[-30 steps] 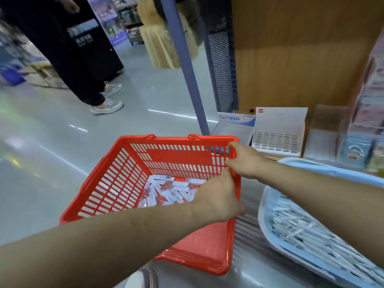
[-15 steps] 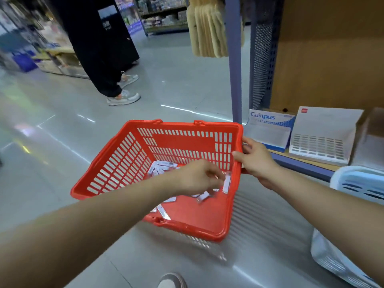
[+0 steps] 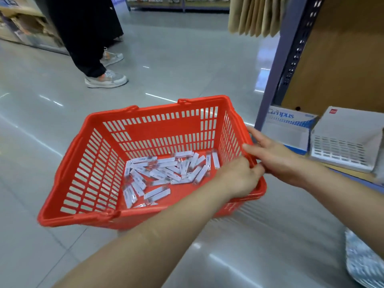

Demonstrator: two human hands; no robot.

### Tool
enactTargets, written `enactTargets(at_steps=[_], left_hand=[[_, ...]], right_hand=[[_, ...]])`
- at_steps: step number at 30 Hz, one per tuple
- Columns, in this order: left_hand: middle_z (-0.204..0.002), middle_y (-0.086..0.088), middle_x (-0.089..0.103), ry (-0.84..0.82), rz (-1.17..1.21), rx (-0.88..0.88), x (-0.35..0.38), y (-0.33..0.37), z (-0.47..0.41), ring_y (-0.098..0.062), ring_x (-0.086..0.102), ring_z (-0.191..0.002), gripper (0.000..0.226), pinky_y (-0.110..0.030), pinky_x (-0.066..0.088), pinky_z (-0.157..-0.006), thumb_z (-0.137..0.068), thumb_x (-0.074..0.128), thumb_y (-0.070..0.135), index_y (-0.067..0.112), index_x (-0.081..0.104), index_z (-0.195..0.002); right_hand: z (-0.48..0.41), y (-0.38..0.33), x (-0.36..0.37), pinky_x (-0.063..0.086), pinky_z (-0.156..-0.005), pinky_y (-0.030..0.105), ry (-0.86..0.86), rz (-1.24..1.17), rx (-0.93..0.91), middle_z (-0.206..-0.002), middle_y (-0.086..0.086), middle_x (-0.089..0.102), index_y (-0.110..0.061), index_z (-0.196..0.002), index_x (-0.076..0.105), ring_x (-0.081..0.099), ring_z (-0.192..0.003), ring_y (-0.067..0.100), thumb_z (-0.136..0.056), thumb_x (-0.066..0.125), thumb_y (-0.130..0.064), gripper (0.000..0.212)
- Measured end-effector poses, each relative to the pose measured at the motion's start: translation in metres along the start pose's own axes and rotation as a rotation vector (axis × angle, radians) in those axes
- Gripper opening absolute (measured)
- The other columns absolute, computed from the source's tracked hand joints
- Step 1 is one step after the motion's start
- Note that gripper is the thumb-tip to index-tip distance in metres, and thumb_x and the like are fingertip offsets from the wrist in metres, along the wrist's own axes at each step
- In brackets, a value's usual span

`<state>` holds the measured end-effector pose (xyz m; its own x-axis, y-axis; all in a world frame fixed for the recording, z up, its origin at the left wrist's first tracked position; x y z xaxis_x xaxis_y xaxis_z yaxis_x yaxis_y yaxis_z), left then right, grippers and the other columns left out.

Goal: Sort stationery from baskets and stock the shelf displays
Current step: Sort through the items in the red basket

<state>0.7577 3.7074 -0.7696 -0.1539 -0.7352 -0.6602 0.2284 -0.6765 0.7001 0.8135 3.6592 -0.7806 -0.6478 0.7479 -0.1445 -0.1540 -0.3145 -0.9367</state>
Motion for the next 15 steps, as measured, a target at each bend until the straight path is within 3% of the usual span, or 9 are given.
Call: enactTargets(at_steps=[3, 5, 6, 8, 10, 13, 15], left_hand=[[-0.126, -0.010, 0.060, -0.103, 0.057, 0.071, 0.005, 0.007, -0.004, -0.026, 0.057, -0.116, 0.070, -0.038, 0.046, -0.099, -0.084, 0.059, 0.049, 0.015, 0.038, -0.141], [-0.128, -0.007, 0.056, -0.164, -0.061, 0.120, 0.011, 0.012, -0.008, -0.025, 0.056, -0.116, 0.083, -0.034, 0.046, -0.097, -0.079, 0.069, 0.048, 0.011, 0.030, -0.142], [-0.126, -0.008, 0.056, -0.160, -0.138, 0.145, 0.016, 0.013, -0.010, -0.026, 0.057, -0.114, 0.080, -0.033, 0.047, -0.093, -0.079, 0.071, 0.044, 0.010, 0.031, -0.138], [-0.121, -0.007, 0.058, -0.073, -0.215, 0.185, 0.012, 0.016, -0.018, -0.029, 0.058, -0.111, 0.069, -0.035, 0.046, -0.087, -0.077, 0.072, 0.043, 0.012, 0.039, -0.128], [-0.122, -0.005, 0.056, 0.026, -0.164, 0.159, 0.001, 0.017, -0.036, -0.026, 0.055, -0.114, 0.067, -0.035, 0.045, -0.091, -0.074, 0.072, 0.047, 0.016, 0.043, -0.126], [-0.127, -0.006, 0.048, 0.289, -0.228, 0.267, -0.020, 0.043, -0.058, -0.027, 0.045, -0.120, 0.068, -0.037, 0.041, -0.101, -0.073, 0.069, 0.046, 0.017, 0.047, -0.130], [-0.139, -0.006, 0.039, 0.381, -0.314, 0.401, -0.021, 0.074, -0.060, -0.027, 0.034, -0.130, 0.065, -0.038, 0.037, -0.107, -0.077, 0.067, 0.035, 0.020, 0.044, -0.136]], right_hand=[[-0.001, -0.003, -0.008, 0.056, -0.067, 0.022, -0.011, 0.076, 0.016, -0.114, -0.001, 0.071, -0.051, -0.136, 0.037, 0.071, -0.093, 0.009, -0.101, 0.049, -0.016, 0.051], [-0.003, -0.003, -0.023, 0.058, -0.074, 0.031, 0.027, 0.212, 0.055, -0.116, -0.002, 0.069, -0.052, -0.139, 0.034, 0.069, -0.099, 0.014, -0.103, 0.047, -0.025, 0.047], [-0.002, -0.004, -0.032, 0.057, -0.080, 0.034, 0.026, 0.363, 0.067, -0.117, -0.003, 0.068, -0.053, -0.140, 0.031, 0.067, -0.102, 0.016, -0.103, 0.045, -0.030, 0.046], [0.004, -0.010, -0.047, 0.048, -0.088, 0.027, -0.038, 0.804, 0.048, -0.125, -0.006, 0.064, -0.050, -0.144, 0.026, 0.062, -0.109, 0.013, -0.102, 0.041, -0.040, 0.046], [0.021, -0.012, -0.069, 0.041, -0.086, 0.024, -0.091, 1.171, 0.073, -0.131, -0.004, 0.059, -0.042, -0.147, 0.027, 0.057, -0.113, 0.015, -0.100, 0.040, -0.046, 0.048], [0.061, 0.011, -0.122, 0.042, -0.099, 0.033, -0.129, 1.426, 0.206, -0.137, 0.001, 0.054, -0.038, -0.147, 0.027, 0.051, -0.122, 0.021, -0.098, 0.038, -0.054, 0.053], [0.096, 0.041, -0.150, 0.038, -0.105, 0.037, -0.256, 1.565, 0.355, -0.144, 0.001, 0.046, -0.035, -0.148, 0.028, 0.041, -0.132, 0.022, -0.096, 0.034, -0.062, 0.059]])
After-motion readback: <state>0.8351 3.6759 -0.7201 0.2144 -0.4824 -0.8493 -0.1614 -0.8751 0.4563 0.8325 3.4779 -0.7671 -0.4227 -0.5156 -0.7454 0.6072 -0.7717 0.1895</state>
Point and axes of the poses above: each hand's wrist, its own z-axis away from the middle knuckle, its own x-axis out of the palm, y = z × x, the point moved 10 cm from there along -z, towards the middle knuckle
